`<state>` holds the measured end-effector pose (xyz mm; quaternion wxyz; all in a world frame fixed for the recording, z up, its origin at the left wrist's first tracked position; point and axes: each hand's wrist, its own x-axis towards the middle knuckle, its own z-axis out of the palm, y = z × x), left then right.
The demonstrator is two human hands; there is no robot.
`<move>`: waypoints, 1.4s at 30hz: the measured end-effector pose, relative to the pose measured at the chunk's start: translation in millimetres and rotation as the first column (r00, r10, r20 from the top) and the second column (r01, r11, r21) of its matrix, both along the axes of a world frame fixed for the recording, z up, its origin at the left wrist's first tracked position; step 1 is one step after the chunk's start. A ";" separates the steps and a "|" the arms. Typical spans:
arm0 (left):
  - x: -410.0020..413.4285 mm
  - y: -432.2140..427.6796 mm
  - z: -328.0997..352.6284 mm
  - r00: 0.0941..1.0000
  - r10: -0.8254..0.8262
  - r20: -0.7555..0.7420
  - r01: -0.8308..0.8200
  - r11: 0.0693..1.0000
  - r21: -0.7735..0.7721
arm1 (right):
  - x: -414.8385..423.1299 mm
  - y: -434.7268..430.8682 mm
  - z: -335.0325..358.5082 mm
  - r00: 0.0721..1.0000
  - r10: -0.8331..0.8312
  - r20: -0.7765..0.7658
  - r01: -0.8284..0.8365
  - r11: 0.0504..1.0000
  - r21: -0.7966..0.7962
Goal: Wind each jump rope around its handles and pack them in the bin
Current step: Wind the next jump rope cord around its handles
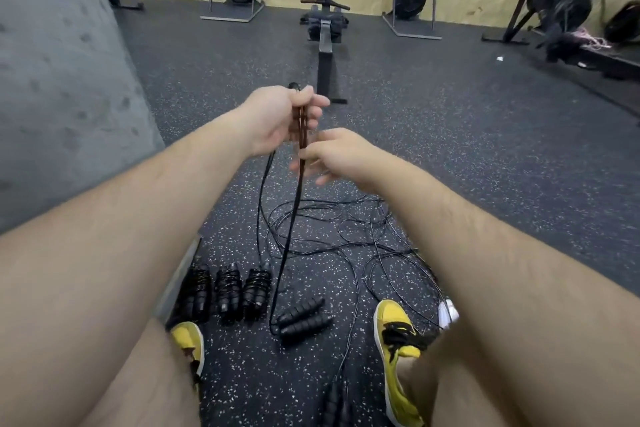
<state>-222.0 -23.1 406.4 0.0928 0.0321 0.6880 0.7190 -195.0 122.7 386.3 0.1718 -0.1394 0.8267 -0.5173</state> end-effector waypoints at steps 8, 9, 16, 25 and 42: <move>26.0 -25.5 -4.8 0.991 -0.078 -0.110 0.071 0.995 -0.073 | -3.0 -20.3 11.8 0.976 -0.104 -0.192 0.053 0.966 -0.254; 32.0 -27.1 -8.0 0.985 -0.162 -0.064 0.157 0.984 -0.079 | -5.3 -22.4 15.3 0.968 -0.163 -0.191 0.099 0.947 -0.307; 45.0 -27.0 -42.7 0.975 -0.223 -0.018 0.177 0.817 -0.548 | -20.1 -14.8 23.1 0.934 -0.339 -0.111 0.250 0.844 -0.475; 14.5 0.3 -9.1 0.932 0.080 -0.354 -0.213 0.911 -0.354 | 8.9 12.8 -29.0 0.998 0.025 -0.062 -0.010 0.974 0.228; 19.4 -3.3 -46.3 0.961 -0.067 -0.269 -0.109 0.803 -0.587 | -12.8 24.7 8.6 0.946 -0.228 -0.230 0.198 0.969 -0.145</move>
